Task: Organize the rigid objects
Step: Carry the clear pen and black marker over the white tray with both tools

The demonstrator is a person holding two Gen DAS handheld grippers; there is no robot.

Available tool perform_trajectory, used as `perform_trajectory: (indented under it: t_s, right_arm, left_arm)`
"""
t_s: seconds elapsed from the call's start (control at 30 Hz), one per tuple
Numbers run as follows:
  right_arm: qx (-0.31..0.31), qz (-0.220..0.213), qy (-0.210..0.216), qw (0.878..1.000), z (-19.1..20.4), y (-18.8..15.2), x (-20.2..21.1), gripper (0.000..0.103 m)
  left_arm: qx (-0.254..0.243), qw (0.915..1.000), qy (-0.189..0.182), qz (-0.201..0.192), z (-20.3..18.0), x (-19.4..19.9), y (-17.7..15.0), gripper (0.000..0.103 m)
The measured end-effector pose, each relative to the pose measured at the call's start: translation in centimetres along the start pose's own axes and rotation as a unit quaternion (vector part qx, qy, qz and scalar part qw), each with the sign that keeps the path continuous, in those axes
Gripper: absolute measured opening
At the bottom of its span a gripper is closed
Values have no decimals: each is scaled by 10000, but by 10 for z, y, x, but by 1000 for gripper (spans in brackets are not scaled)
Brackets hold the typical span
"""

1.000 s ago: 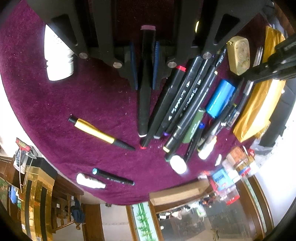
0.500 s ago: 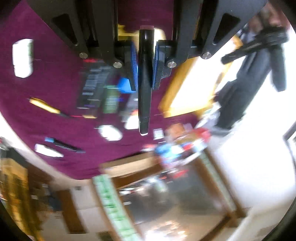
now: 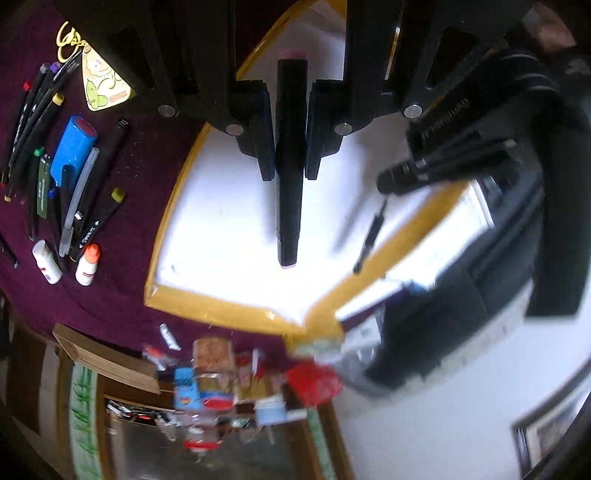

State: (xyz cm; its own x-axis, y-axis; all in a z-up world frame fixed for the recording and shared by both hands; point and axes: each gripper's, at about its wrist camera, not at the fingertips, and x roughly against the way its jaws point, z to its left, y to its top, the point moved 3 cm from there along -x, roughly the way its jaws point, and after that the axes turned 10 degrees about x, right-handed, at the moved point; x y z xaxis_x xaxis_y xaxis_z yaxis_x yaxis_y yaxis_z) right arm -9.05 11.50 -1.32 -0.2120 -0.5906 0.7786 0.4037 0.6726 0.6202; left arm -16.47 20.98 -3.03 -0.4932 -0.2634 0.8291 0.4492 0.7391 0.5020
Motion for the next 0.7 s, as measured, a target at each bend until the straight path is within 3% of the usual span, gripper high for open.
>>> perform_trajectory:
  t_s: [0.13,0.33,0.47,0.7]
  right_arm:
    - [337,447,-227,9982,1,-9,-13,14]
    - [367,653,-649,9951,-29,-22,-7,14]
    - [150,574,-530,9968,-49,-25,2,14]
    - [410,604,-562,9957,-23,-28,-10,14]
  left_arm:
    - [-65,9999,108,112,0,-7,-2,6]
    - [-216,9993,72,284,-13,-10,-15,6]
    - [-453,9986,167,221,-28,-11,-21,6]
    - [-514,9977,407,198,-34,-12,-20,7]
